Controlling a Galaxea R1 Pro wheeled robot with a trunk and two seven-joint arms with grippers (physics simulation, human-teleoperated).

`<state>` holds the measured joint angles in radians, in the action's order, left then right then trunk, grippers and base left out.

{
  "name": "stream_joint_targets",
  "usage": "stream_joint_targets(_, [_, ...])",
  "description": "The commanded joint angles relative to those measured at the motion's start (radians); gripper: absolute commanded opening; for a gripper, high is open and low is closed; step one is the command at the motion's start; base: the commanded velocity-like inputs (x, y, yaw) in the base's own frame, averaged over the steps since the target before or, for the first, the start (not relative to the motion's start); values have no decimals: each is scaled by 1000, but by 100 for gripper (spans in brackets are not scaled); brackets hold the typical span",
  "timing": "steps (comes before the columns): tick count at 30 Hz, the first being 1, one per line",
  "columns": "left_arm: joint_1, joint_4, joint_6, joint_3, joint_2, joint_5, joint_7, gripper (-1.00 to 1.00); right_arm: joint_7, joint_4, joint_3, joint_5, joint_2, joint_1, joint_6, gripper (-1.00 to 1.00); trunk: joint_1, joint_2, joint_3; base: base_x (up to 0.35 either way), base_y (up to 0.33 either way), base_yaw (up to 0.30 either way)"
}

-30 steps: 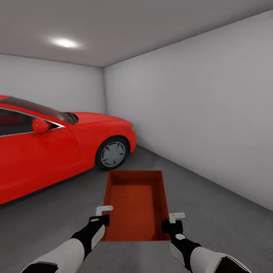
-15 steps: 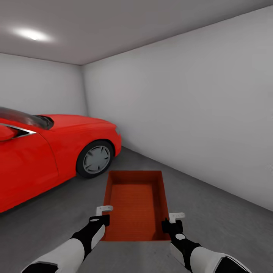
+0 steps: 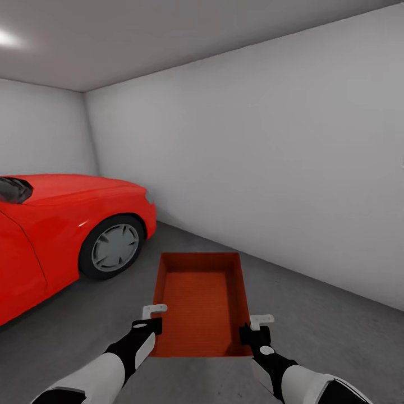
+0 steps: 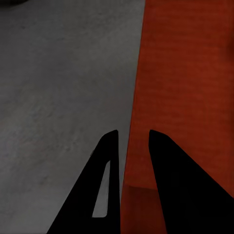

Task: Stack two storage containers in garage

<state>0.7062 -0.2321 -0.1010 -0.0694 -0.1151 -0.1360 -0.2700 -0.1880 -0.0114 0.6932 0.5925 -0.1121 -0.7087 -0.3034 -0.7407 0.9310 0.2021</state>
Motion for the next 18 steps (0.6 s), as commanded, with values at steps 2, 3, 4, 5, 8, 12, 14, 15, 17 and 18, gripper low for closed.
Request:
stream_joint_targets(2, [1,-10,-8,66,57,-16,-9,-100,-1,-1,-29,-5,0,0,3,-100,-1,1,1,316,108,-283])
stream_joint_targets(3, [1,-10,-8,66,57,-16,-9,-100,-1,-1,-29,-5,0,0,3,-100,-1,1,1,316,108,-283])
stream_joint_targets(4, [1,-10,-8,66,57,-16,-9,-100,-1,-1,-29,-5,0,0,3,-100,-1,1,1,316,108,-283])
stream_joint_targets(5, [1,-10,-8,66,57,-16,-9,-100,-1,-1,-29,-5,0,0,3,-100,-1,1,1,316,108,-283])
stream_joint_targets(8, [1,-10,-8,66,57,-16,-9,-100,-1,-1,-29,-5,0,0,3,-100,-1,1,1,316,108,-283])
stream_joint_targets(12, [1,-10,-8,66,57,-16,-9,-100,-1,-1,-29,-5,0,0,3,-100,-1,1,1,316,108,-283])
stream_joint_targets(14, [2,-11,-8,66,57,-16,-9,-100,0,-1,-29,-5,0,0,3,-100,-1,1,1,316,108,-283])
stream_joint_targets(15, [1,-12,-8,66,57,-16,-9,-100,0,-1,-29,-5,0,0,3,-100,-1,1,1,316,108,-283])
stream_joint_targets(17, [1,-12,-8,66,57,-16,-9,-100,0,-1,-29,-5,0,0,3,-100,-1,1,1,316,108,-283])
stream_joint_targets(18, [1,-12,-8,66,57,-16,-9,-100,0,-1,-29,-5,0,0,3,-100,-1,1,1,316,108,-283])
